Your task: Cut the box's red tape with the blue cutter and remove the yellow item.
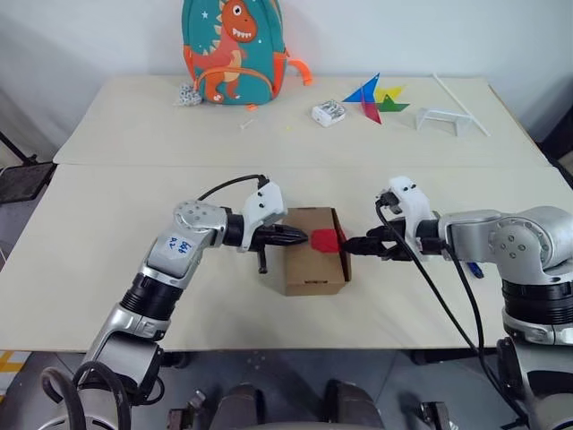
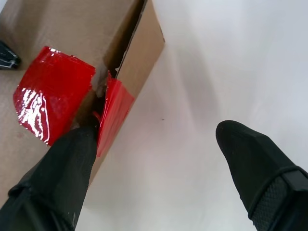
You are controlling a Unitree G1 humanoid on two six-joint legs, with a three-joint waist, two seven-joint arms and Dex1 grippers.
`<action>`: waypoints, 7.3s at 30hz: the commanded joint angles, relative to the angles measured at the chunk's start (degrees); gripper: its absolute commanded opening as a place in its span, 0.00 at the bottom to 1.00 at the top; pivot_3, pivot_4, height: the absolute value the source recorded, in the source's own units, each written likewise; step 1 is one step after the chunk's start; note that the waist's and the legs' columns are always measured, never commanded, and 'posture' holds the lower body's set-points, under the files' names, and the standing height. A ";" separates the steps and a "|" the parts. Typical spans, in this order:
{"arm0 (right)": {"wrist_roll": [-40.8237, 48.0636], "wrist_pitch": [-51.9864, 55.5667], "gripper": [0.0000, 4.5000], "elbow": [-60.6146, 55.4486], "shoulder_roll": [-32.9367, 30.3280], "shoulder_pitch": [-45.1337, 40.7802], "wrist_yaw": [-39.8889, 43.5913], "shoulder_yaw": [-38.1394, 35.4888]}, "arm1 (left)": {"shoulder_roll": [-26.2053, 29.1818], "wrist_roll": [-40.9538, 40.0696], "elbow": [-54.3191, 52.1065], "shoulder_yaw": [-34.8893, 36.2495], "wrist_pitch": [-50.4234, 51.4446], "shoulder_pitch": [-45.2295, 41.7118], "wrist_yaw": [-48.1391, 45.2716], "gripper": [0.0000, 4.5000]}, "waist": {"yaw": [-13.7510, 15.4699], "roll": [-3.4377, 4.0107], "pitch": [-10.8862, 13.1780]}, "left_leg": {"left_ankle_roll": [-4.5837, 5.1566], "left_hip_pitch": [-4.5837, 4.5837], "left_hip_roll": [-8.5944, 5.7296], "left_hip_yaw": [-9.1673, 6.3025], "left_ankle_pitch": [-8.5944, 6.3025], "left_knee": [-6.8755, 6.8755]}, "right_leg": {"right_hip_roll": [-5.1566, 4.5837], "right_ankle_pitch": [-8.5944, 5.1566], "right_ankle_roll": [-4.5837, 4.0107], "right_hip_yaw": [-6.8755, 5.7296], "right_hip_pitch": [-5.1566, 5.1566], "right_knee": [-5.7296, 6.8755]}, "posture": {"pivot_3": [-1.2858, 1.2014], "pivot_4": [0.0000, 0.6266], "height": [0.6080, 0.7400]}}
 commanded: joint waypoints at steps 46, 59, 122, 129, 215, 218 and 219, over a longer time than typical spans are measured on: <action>1.52 4.34 0.93 34.78 -0.55 -8.24 13.75 -6.94 | 7.28 -7.72 -4.99 11.22 0.94 2.11 -2.42 0.00 | -1.54 0.00 -0.01 | 0.00 -0.03 0.01 0.02 0.00 -0.13 | 0.00 0.00 0.00 -0.04 -0.03 -0.10 | 0.52 0.24 1.00; -1.62 1.12 0.93 38.65 2.01 -7.71 21.34 -3.47 | 3.98 -5.73 -9.01 5.65 5.24 5.29 2.37 0.00 | -2.01 0.01 -0.01 | -0.02 0.01 0.02 0.03 0.01 -0.11 | 0.01 0.00 0.01 -0.01 -0.03 -0.05 | 0.52 0.24 1.00; -10.32 4.45 0.01 34.62 5.50 -14.37 28.40 0.27 | 2.98 -1.97 -4.32 4.39 0.37 7.49 5.07 0.00 | -3.02 -0.05 -0.09 | -0.19 0.80 0.12 0.17 -0.05 -0.39 | 0.03 -0.01 -0.03 0.12 0.34 0.25 | 0.52 0.24 1.00; -2.26 5.50 0.01 32.24 1.07 -19.48 25.27 3.42 | 0.49 -1.88 -2.50 4.81 -1.24 8.24 6.81 0.00 | -1.96 -0.05 -0.08 | -0.18 0.67 0.10 0.15 -0.05 -0.28 | 0.03 -0.01 -0.02 0.10 0.34 0.14 | 0.52 0.24 1.00; 44.20 4.36 0.01 15.49 -1.71 -19.77 -40.81 5.19 | 6.19 -19.38 -16.41 15.35 15.74 6.44 4.37 0.00 | -1.47 -0.06 -0.08 | -0.06 -0.12 0.15 0.12 -0.06 -0.13 | 0.03 -0.01 -0.03 -0.02 -0.26 -0.08 | 0.52 0.24 1.00; 42.79 4.92 0.01 15.41 -1.24 -19.93 -40.23 4.60 | 3.70 -19.32 -16.81 13.63 16.40 4.08 6.44 0.00 | -1.56 -0.06 -0.08 | -0.06 -0.12 0.14 0.13 -0.06 -0.09 | 0.03 -0.01 -0.03 0.00 -0.23 -0.10 | 0.52 0.24 1.00; 42.37 5.12 0.01 15.37 -1.09 -19.95 -40.01 4.41 | 3.26 -19.20 -16.88 13.22 16.48 3.84 6.72 0.00 | -1.56 -0.06 -0.08 | -0.06 -0.12 0.14 0.14 -0.06 -0.10 | 0.03 -0.01 -0.02 0.00 -0.23 -0.10 | 0.52 0.24 1.00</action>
